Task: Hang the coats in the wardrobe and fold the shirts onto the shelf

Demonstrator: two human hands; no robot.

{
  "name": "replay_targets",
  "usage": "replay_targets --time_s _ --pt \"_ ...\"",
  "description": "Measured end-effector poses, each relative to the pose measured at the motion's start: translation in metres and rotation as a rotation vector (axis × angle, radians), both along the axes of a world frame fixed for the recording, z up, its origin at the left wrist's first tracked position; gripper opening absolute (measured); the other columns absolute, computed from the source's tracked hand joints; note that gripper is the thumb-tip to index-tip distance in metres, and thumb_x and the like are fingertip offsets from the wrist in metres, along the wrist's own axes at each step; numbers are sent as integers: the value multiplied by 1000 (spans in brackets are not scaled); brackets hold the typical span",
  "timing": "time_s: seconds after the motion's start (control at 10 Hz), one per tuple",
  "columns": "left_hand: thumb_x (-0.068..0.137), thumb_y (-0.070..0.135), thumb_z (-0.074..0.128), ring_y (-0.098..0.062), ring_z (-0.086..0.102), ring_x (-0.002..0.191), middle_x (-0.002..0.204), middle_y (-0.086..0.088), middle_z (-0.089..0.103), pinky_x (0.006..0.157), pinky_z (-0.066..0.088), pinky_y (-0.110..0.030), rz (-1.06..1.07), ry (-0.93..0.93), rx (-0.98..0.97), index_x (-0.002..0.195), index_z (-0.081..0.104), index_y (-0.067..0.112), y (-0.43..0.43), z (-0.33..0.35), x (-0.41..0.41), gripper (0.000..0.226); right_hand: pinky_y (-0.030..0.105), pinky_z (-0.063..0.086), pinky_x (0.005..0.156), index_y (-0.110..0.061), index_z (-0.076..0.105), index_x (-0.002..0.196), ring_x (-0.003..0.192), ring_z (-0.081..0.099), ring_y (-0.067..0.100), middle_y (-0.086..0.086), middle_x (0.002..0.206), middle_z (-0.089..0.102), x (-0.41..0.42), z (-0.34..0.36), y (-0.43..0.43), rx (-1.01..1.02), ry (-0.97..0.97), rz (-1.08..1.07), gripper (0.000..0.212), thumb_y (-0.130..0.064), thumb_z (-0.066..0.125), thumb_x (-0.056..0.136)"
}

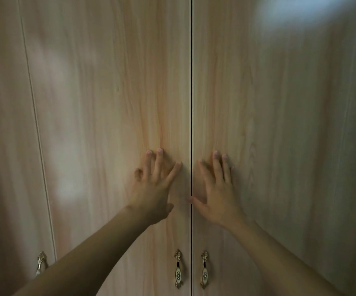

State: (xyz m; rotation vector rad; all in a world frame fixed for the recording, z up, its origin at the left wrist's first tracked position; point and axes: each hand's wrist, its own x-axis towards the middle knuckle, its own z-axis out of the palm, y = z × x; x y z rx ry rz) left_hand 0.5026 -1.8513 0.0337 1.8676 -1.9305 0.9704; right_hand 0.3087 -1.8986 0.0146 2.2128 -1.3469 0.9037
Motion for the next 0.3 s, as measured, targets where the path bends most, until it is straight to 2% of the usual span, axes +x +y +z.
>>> replay_targets --time_s 0.1,0.2,0.3 --pt "75 62 69 -40 -7 150 163 -6 -13 113 21 -69 -25 144 50 150 -3 39 14 10 -4 106 39 5 121 -23 6 156 149 -20 25 4 163 -18 -14 15 18 79 -22 99 91 -55 58 89" --pt "82 59 63 -33 10 150 162 1 12 113 27 -64 -109 406 82 148 6 37 29 4 -5 90 37 24 119 -19 14 155 150 12 20 3 163 13 -26 26 37 143 -104 185 80 -43 58 93" --pt "87 60 56 -31 12 150 162 0 16 115 24 -62 -107 420 144 150 13 34 43 -8 -1 80 35 30 115 -15 24 152 145 23 21 4 157 27 -30 28 56 122 -65 163 73 -44 57 93"
